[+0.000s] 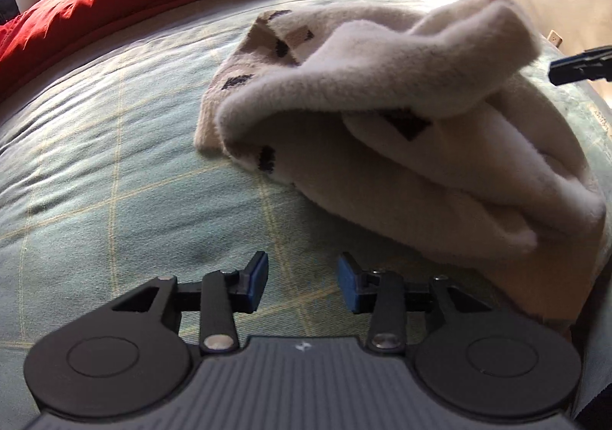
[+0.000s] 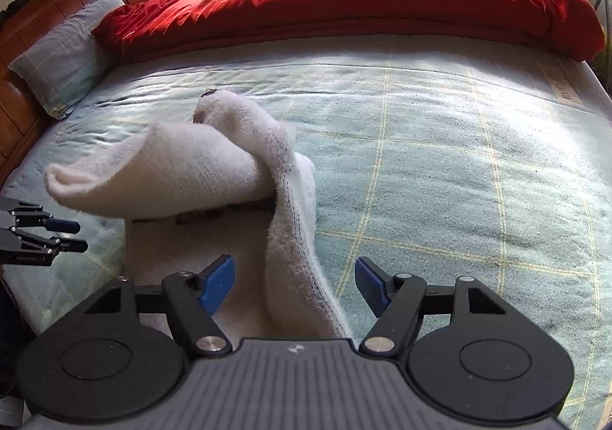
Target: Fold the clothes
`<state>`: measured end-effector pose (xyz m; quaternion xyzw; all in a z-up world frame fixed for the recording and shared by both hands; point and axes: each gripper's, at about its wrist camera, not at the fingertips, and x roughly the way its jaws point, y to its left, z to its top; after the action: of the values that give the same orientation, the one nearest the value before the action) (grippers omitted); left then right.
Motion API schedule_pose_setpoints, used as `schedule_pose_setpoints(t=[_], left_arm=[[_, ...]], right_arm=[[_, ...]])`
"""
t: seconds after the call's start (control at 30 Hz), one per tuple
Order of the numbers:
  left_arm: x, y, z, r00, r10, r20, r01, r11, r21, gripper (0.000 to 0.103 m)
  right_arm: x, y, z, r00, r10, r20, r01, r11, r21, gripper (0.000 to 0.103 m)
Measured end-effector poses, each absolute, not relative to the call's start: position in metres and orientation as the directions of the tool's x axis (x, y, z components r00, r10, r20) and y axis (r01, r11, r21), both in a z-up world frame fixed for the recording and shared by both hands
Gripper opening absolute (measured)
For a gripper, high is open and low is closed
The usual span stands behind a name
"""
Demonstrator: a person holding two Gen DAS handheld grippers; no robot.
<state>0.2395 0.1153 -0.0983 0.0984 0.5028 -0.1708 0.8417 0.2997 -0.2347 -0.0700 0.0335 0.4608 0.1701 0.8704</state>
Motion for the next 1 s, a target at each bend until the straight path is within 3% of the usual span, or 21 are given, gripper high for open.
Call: schedule_pose_setpoints(t=[0.33,0.4,0.43,0.47,0.57,0.63,1.0], left_arm=[[0.196,0.063,-0.097,0.446,-0.333,-0.831,0.485,0.87,-0.088,0.057],[0.189,0.057,-0.099,0.434,-0.356,-0.828,0.501,0.859,-0.106,0.058],[0.187,0.056,-0.1,0.424,-0.368,-0.828,0.51,0.852,-0.118,0.059],[0.185,0.054,-0.102,0.415,-0.376,-0.828,0.517,0.847,-0.125,0.06],[0.183,0.054,-0.104,0.406,-0.36,-0.84,0.518,0.848,-0.113,0.06],[0.184,0.055,-0.105,0.408,-0.344,-0.845,0.517,0.851,-0.097,0.06],[0.171,0.053,-0.085,0.449,-0.33,-0.831,0.52,0.852,-0.057,0.065]], right_arm=[[0.39,-0.179,-0.105,0.543,0.218,-0.811,-0.293,0.954,0.06,0.069],[0.404,-0.176,-0.115,0.504,0.242,-0.829,-0.304,0.948,0.093,0.069],[0.411,-0.175,-0.12,0.48,0.261,-0.838,-0.308,0.944,0.117,0.065],[0.418,-0.174,-0.124,0.455,0.279,-0.846,-0.311,0.94,0.142,0.052],[0.417,-0.176,-0.123,0.437,0.306,-0.846,-0.312,0.934,0.176,0.028],[0.411,-0.18,-0.117,0.455,0.305,-0.837,-0.309,0.935,0.173,0.021],[0.364,-0.241,-0.066,0.595,0.204,-0.777,-0.215,0.972,0.091,0.018]])
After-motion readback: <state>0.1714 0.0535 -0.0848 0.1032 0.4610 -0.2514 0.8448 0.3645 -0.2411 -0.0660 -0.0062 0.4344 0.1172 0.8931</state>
